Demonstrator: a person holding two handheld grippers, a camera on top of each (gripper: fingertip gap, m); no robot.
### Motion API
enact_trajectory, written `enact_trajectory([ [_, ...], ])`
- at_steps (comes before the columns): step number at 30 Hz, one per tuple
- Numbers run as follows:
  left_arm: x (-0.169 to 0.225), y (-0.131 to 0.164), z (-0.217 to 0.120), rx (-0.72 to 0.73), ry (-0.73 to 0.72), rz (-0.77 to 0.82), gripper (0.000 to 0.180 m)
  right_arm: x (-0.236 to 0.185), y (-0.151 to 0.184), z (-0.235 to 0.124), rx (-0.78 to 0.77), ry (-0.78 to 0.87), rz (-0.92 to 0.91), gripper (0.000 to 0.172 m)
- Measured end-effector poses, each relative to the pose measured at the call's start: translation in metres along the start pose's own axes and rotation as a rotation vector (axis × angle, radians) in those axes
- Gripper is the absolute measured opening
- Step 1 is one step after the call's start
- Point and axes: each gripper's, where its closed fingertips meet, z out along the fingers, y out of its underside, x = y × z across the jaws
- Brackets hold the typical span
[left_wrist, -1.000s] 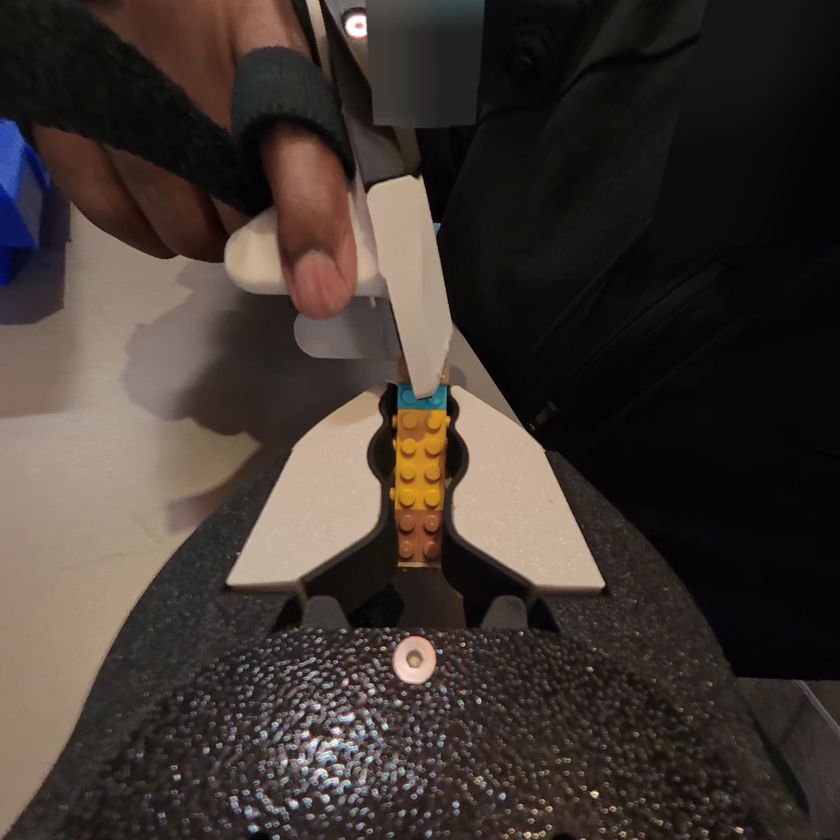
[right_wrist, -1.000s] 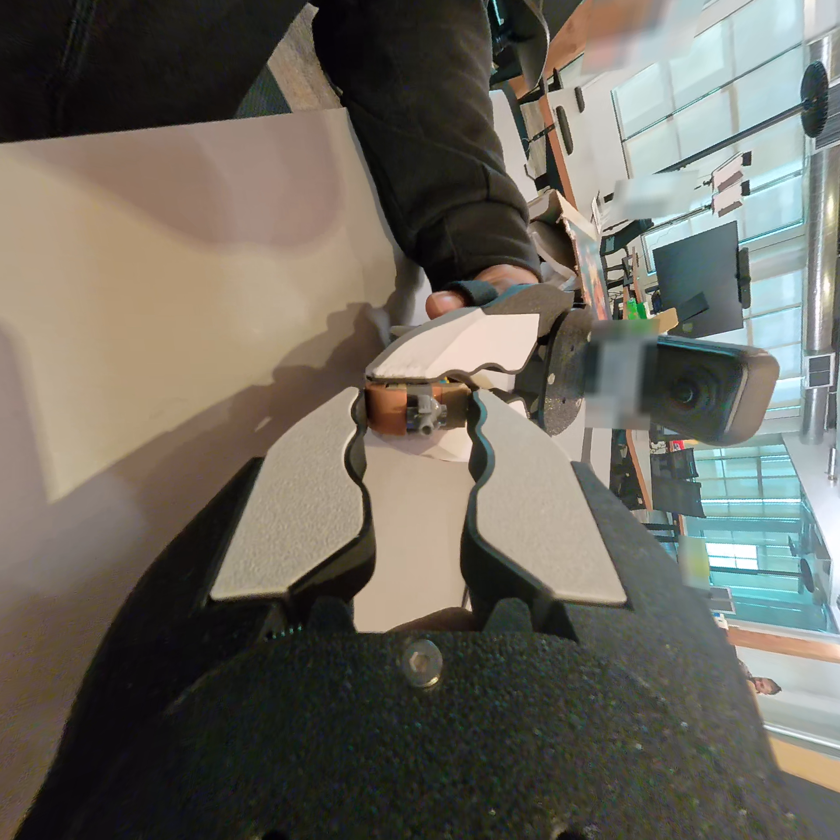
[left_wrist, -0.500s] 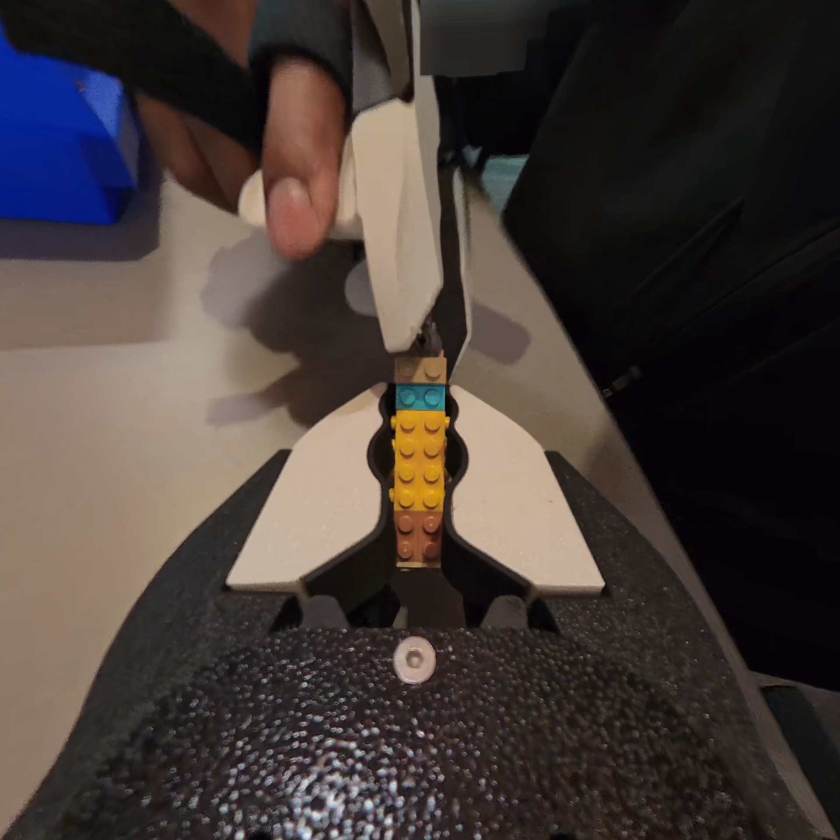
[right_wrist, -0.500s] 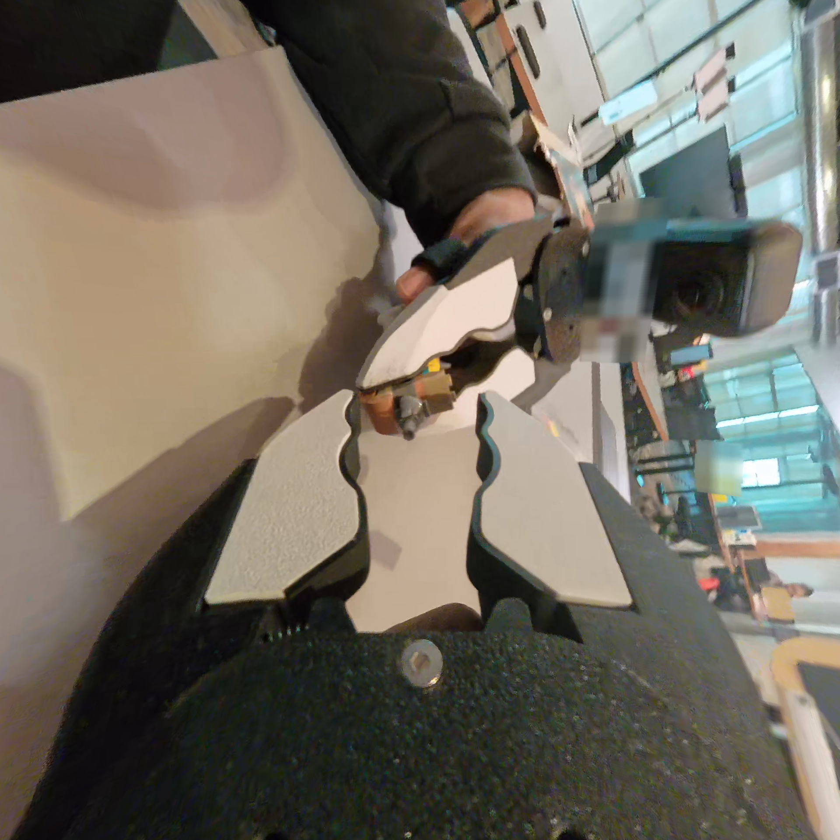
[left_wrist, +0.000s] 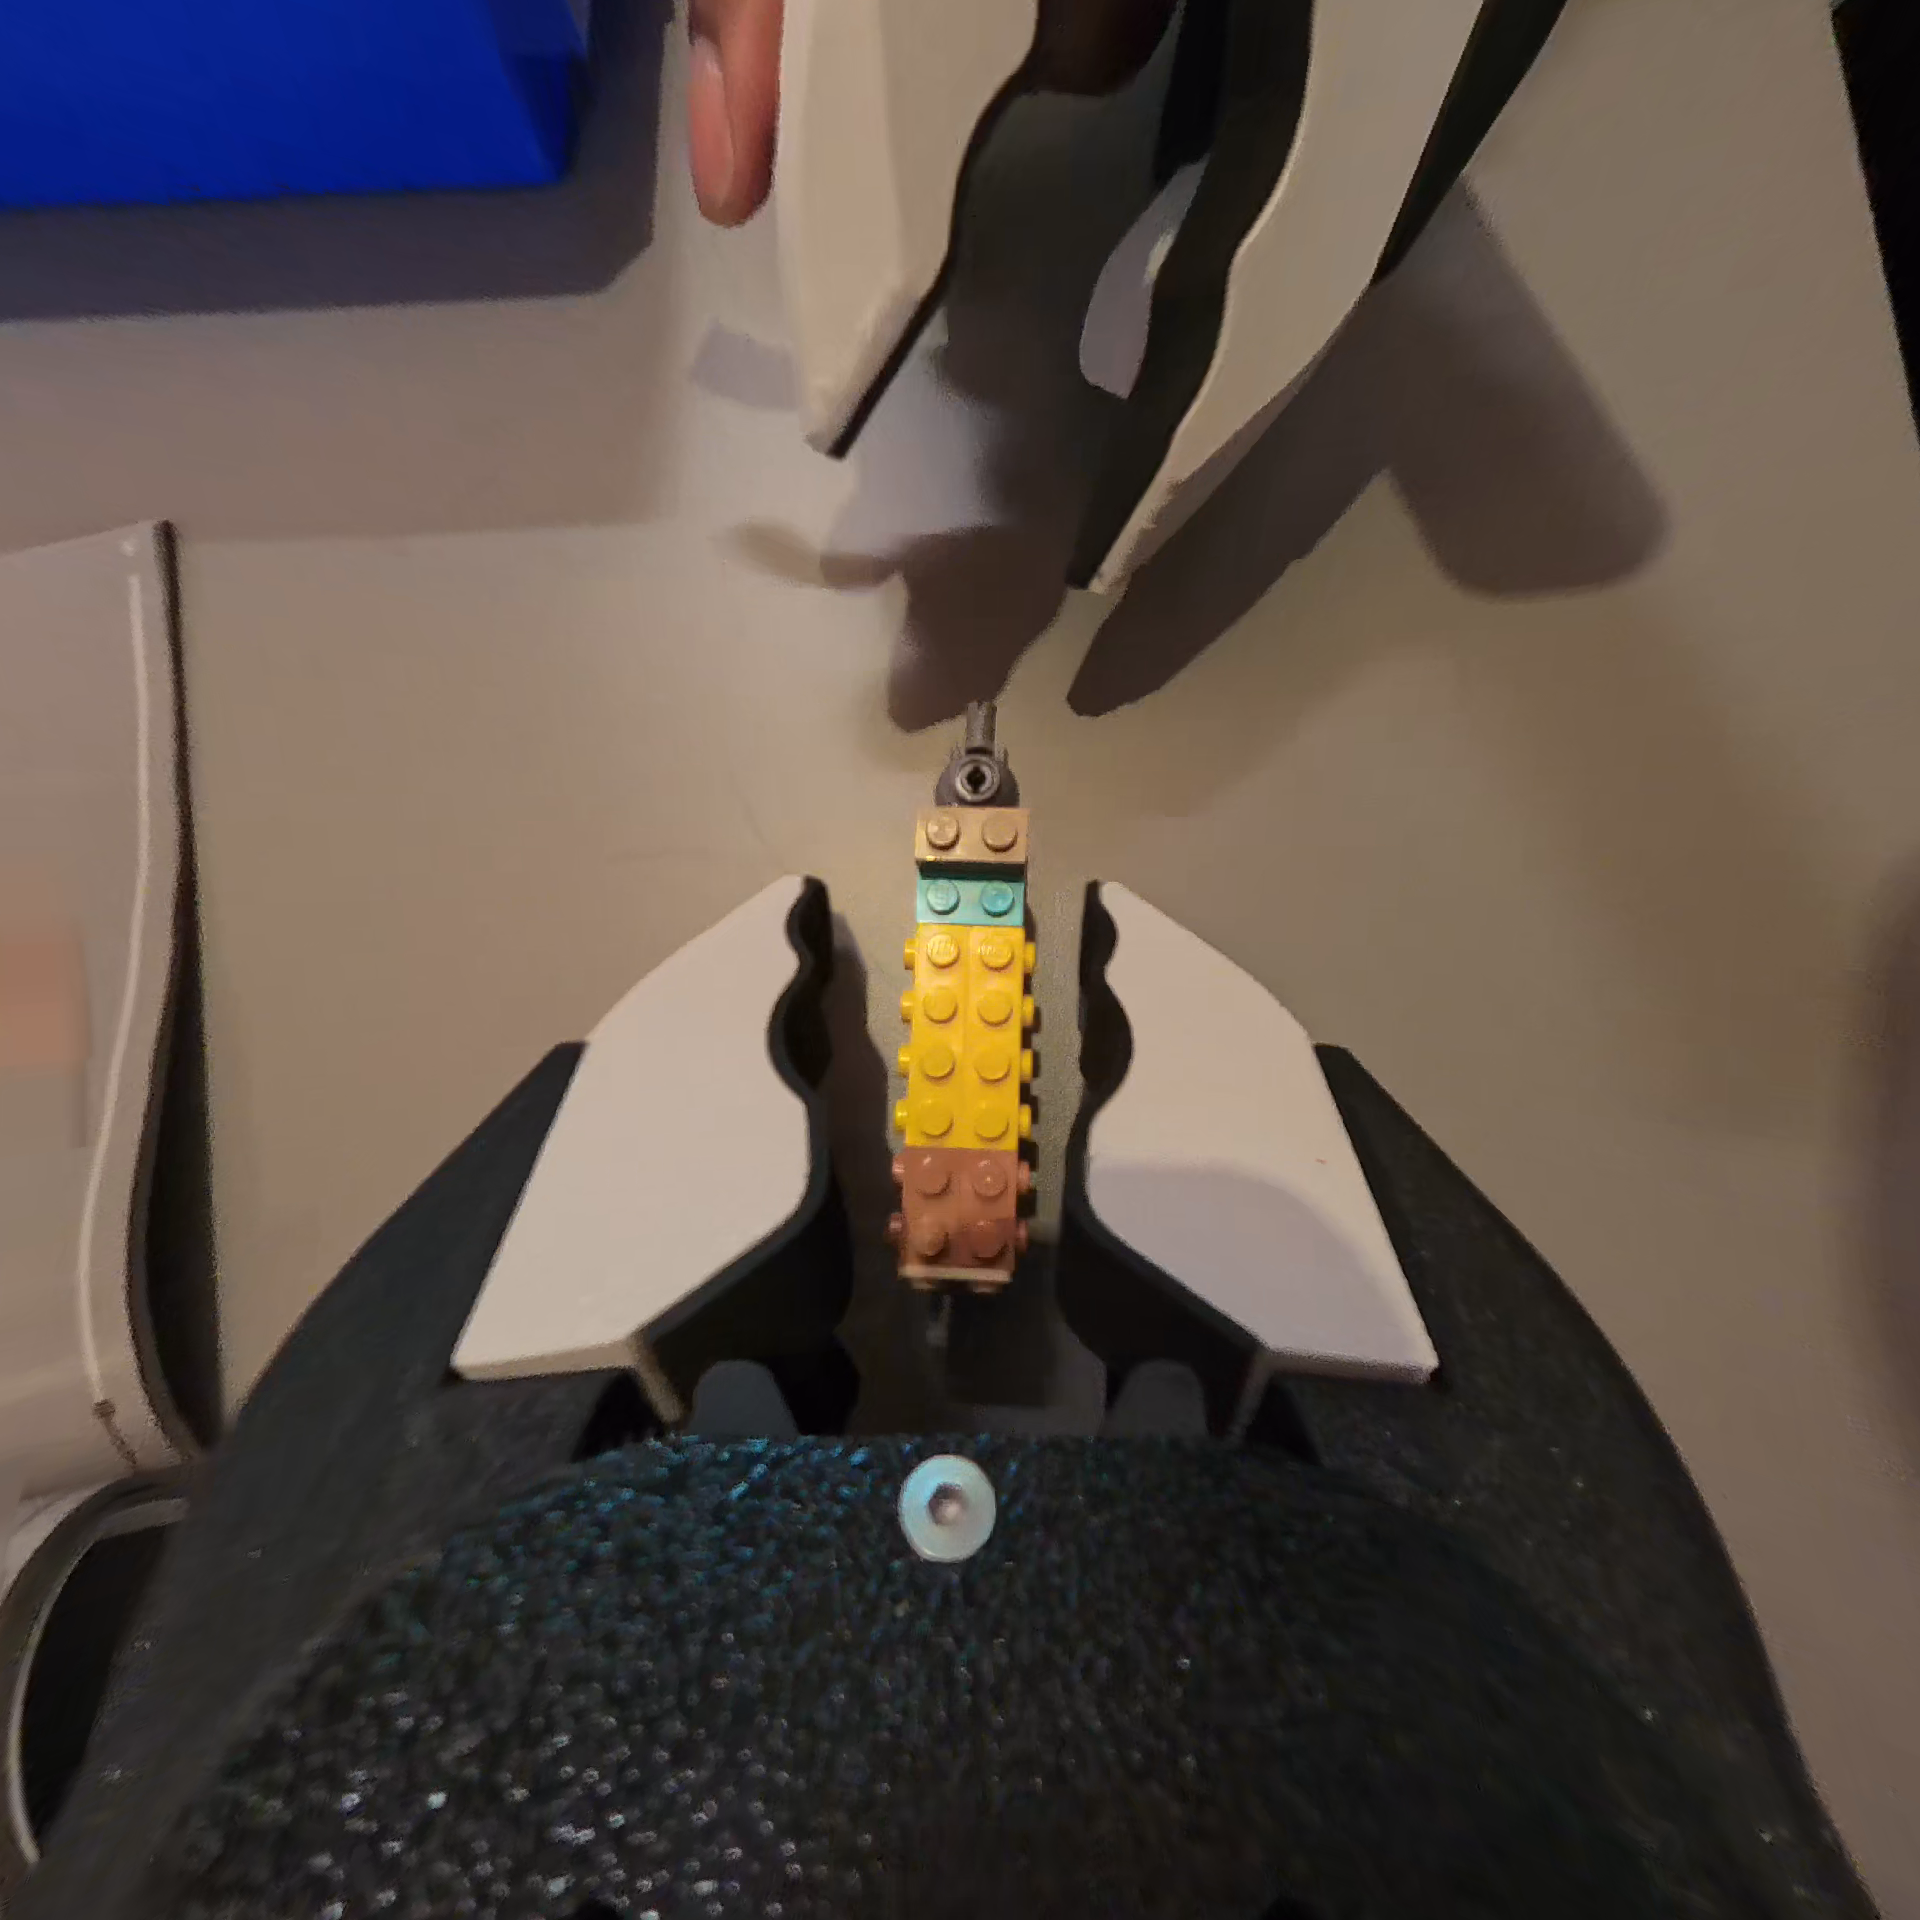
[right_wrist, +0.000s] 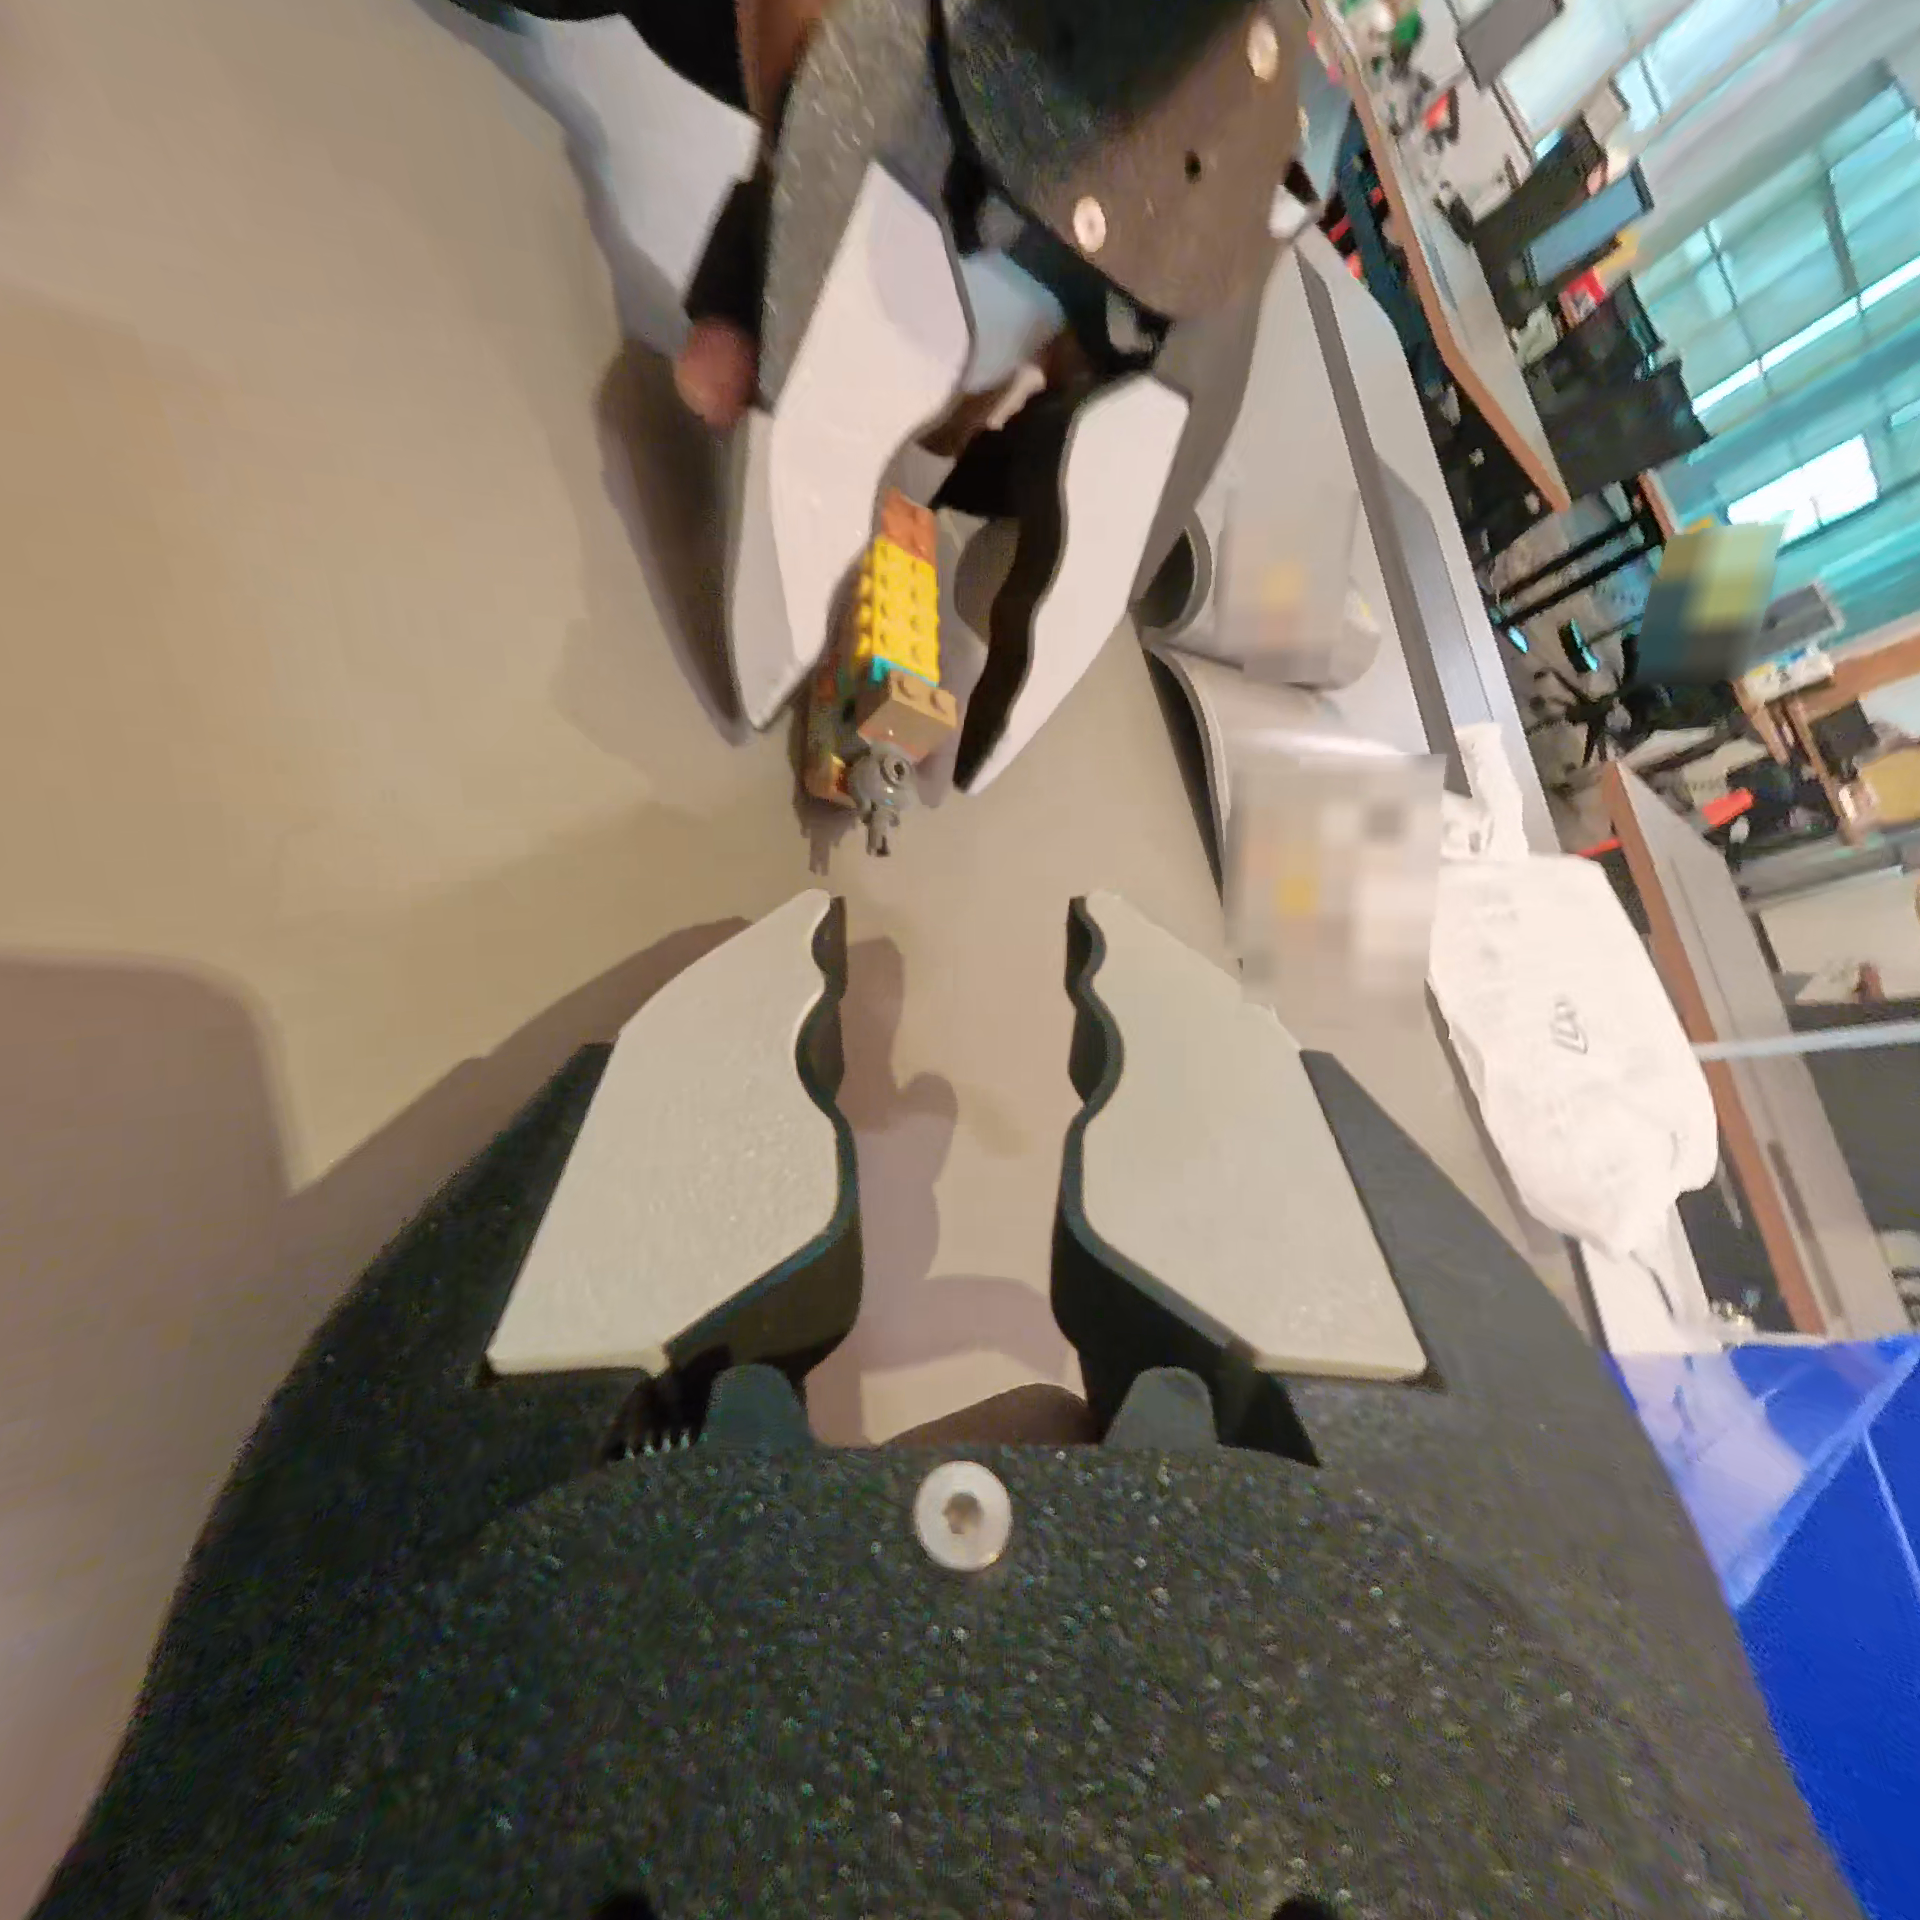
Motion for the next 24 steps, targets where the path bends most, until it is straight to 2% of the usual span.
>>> enact_trajectory([
  [3,0.001,-0.007,-0.013,0.051,-0.037,0.007,0.057,0.011,0.008,-0.003,-0.055,0.056,0.068,0.031],
  [5,0.001,-0.018,-0.031,0.112,-0.120,0.013,0.055,0.024,0.014,-0.006,-0.108,0.128,0.106,0.019],
  [8,0.010,-0.049,-0.067,0.299,-0.277,0.002,0.038,0.046,0.030,-0.011,-0.245,0.253,0.191,0.003],
  [11,0.027,-0.088,-0.094,0.525,-0.446,-0.030,0.004,0.062,0.046,-0.018,-0.389,0.356,0.311,0.000],
  [14,0.061,-0.126,-0.088,0.633,-0.456,-0.009,0.000,0.076,0.051,-0.027,-0.475,0.474,0.319,0.000],
  [18,0.101,-0.170,-0.064,0.640,-0.509,0.101,0.000,0.085,0.050,-0.038,-0.556,0.588,0.293,0.000],
  [21,0.113,-0.188,-0.047,0.580,-0.554,0.130,0.000,0.086,0.044,-0.047,-0.627,0.658,0.234,0.000],
  [24,0.115,-0.193,-0.036,0.537,-0.574,0.091,0.000,0.085,0.033,-0.056,-0.677,0.719,0.170,0.000],
])
